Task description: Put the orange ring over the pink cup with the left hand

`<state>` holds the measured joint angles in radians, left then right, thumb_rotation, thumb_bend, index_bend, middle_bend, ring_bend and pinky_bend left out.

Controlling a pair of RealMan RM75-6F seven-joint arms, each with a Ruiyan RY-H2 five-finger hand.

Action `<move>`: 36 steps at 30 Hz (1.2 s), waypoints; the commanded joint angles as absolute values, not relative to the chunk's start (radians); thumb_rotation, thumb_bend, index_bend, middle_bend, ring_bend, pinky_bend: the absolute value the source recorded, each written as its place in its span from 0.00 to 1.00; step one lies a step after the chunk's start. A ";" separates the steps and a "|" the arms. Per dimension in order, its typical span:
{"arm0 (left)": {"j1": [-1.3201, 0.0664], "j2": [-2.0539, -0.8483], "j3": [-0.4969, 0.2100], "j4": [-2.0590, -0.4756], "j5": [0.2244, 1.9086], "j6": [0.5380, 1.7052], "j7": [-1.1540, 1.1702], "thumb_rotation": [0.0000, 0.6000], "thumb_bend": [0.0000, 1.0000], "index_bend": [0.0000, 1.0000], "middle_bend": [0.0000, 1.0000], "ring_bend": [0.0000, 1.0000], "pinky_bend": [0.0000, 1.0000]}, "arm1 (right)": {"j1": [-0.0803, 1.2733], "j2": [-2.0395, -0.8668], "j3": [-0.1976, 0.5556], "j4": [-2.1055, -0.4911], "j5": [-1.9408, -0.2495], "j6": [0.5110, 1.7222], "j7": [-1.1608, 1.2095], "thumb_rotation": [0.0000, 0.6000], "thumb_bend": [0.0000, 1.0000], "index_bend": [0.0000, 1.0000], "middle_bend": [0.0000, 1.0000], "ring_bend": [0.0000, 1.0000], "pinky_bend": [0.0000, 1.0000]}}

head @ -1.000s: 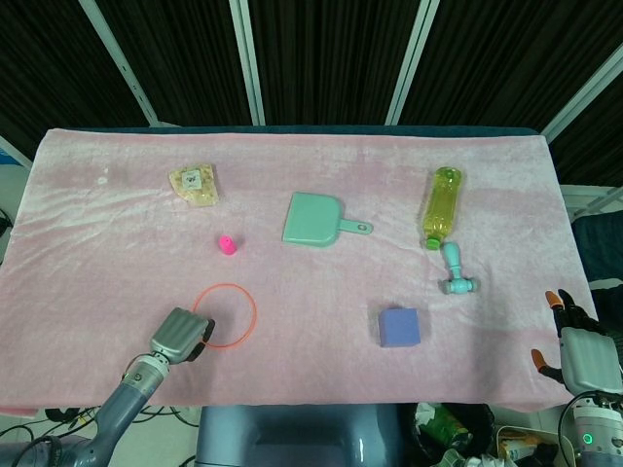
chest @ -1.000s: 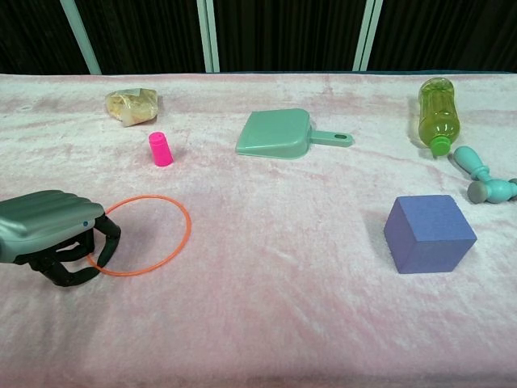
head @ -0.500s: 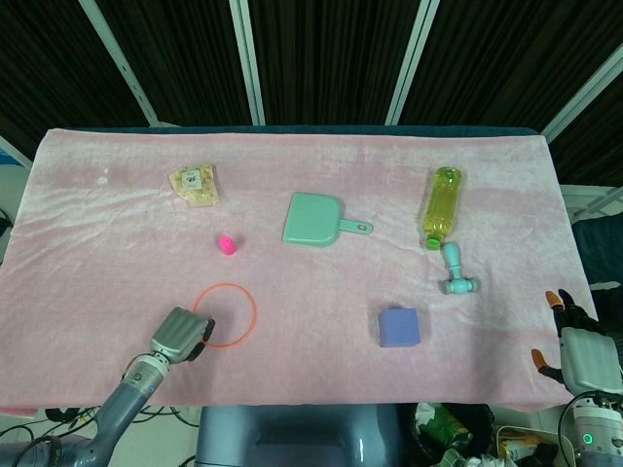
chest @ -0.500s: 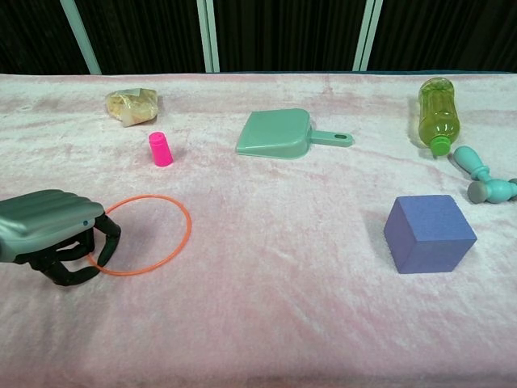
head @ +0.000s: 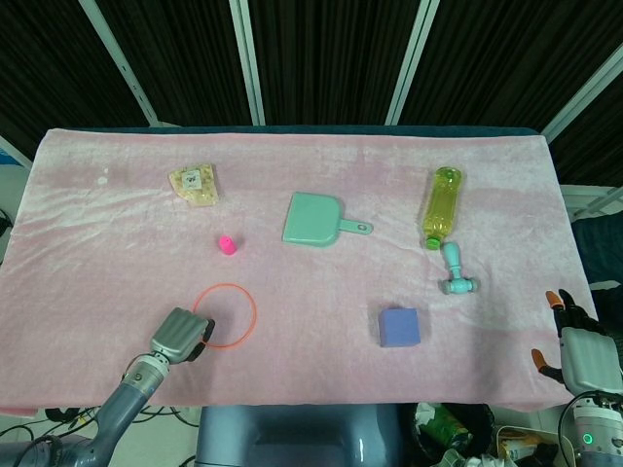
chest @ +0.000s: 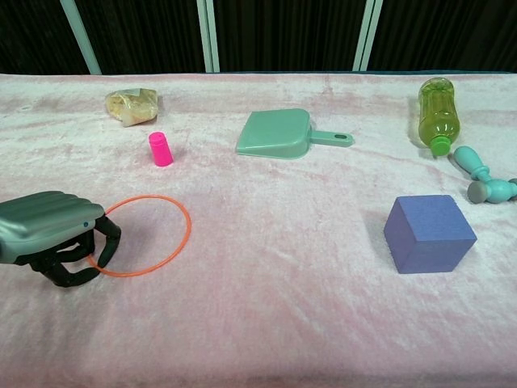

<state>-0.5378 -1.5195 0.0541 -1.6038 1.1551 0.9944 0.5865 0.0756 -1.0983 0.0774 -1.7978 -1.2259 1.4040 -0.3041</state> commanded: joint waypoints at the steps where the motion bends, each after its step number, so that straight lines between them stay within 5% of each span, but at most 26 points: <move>1: -0.537 -1.518 0.052 -1.606 1.157 0.998 0.581 1.00 0.46 0.64 0.93 0.94 0.91 | 0.076 -1.098 0.078 -1.798 -1.225 1.404 -0.304 1.00 0.23 0.06 0.03 0.13 0.21; 26: -0.549 -1.416 -0.081 -1.732 1.207 1.088 0.434 1.00 0.46 0.68 0.95 0.95 0.91 | 0.076 -1.098 0.078 -1.798 -1.225 1.405 -0.304 1.00 0.23 0.06 0.03 0.13 0.22; 36: -0.642 -1.438 -0.205 -1.625 1.045 1.042 0.506 1.00 0.46 0.68 0.95 0.95 0.91 | 0.076 -1.100 0.078 -1.800 -1.221 1.404 -0.309 1.00 0.23 0.06 0.03 0.13 0.22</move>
